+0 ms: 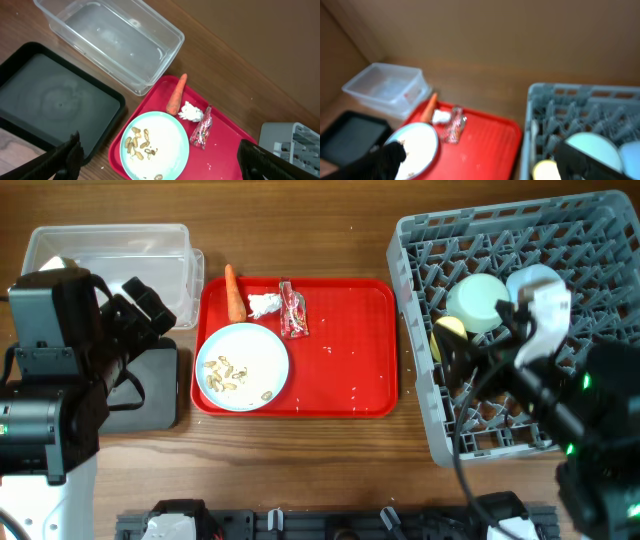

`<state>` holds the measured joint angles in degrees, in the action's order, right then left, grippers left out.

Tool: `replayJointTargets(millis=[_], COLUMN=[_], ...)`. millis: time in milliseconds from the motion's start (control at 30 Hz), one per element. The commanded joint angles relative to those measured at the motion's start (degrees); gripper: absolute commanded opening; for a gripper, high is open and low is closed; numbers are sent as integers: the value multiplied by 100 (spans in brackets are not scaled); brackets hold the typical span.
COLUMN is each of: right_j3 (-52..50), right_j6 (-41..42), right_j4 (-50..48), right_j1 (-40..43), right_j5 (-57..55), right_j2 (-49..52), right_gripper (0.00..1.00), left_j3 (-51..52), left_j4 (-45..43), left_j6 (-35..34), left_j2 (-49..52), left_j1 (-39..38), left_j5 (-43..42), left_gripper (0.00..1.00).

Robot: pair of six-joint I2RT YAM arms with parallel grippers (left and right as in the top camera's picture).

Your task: Sort waste into correct bins and load items into the dishwasher rack

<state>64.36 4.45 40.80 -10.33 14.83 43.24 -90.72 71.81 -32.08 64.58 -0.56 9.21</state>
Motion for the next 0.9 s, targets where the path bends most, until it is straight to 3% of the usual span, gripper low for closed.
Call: replayJointTargets(millis=[0,167,400,500,867], right_j3=[-1812,-4065,-5993,-6426,-6406], right_j6=[-278,125,367,505,540], right_j4=[-1088,-2686,-3764,-4319,-4199], right_j1=[7,7,7,7,7], right_j5=[-339,-256,-256,-258,-258], right_j2=[-984,-2555,-4330,-4262,-4282], right_gripper=[100,100,100,100,100], left_j3=[-15,-15,-15,-15,-15], left_j4=[-17,-17,-17,-17,-17], left_j6=[-55,-55,-55,-55,-55], left_j2=[4,4,4,4,4], left_j1=[35,35,35,35,35], left_j5=[114,114,114,114,114], left_gripper=[100,100,100,100,100])
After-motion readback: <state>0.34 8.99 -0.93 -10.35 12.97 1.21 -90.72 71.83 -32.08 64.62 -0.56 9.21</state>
